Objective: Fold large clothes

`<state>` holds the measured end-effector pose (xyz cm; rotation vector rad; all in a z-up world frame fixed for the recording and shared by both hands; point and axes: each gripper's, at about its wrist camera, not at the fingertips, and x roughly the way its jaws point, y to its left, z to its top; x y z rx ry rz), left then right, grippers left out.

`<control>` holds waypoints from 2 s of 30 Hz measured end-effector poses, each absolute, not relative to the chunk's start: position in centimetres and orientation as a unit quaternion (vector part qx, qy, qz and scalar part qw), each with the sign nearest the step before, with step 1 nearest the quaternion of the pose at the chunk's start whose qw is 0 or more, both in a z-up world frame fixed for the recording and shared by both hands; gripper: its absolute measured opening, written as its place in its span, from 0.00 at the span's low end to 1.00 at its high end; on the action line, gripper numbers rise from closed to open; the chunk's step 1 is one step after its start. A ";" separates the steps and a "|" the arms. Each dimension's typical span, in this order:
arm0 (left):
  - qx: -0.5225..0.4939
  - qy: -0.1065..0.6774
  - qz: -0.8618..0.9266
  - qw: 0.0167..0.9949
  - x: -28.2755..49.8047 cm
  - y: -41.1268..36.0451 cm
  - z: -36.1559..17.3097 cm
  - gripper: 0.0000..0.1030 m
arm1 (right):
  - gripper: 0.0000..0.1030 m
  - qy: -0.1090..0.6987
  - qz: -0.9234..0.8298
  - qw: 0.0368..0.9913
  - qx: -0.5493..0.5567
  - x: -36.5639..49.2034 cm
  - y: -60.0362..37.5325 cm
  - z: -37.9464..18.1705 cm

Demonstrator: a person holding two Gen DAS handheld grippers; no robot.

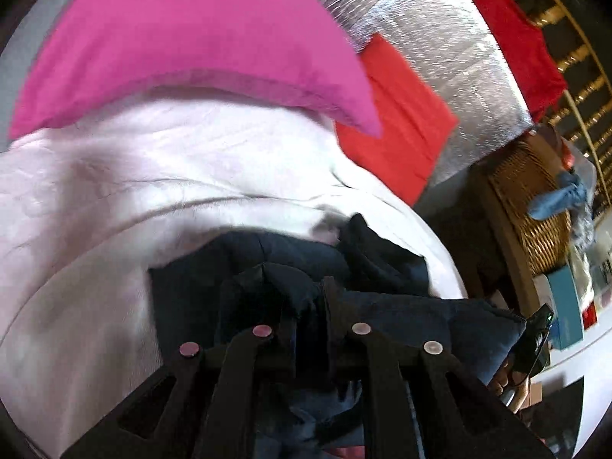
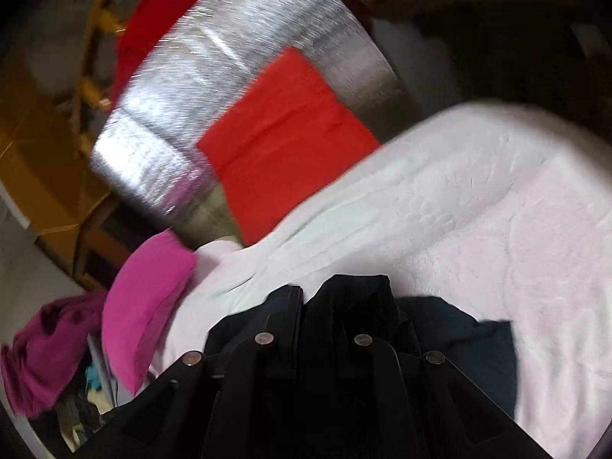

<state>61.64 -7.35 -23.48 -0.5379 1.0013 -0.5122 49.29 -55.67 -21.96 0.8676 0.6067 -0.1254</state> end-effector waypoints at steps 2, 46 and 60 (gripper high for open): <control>-0.271 0.477 -0.240 0.800 63.1 -7.4 -24.7 0.16 | 0.15 0.302 -0.050 0.831 0.465 50.7 -57.1 -24.0; -0.432 0.386 -0.101 0.809 46.4 -1.6 -25.6 0.14 | 0.56 0.282 -0.108 0.785 0.541 35.8 -52.6 -31.1; -0.389 0.351 -0.129 0.842 38.9 0.1 -19.3 0.06 | 0.31 0.287 -0.091 0.817 0.492 27.1 -49.5 -25.9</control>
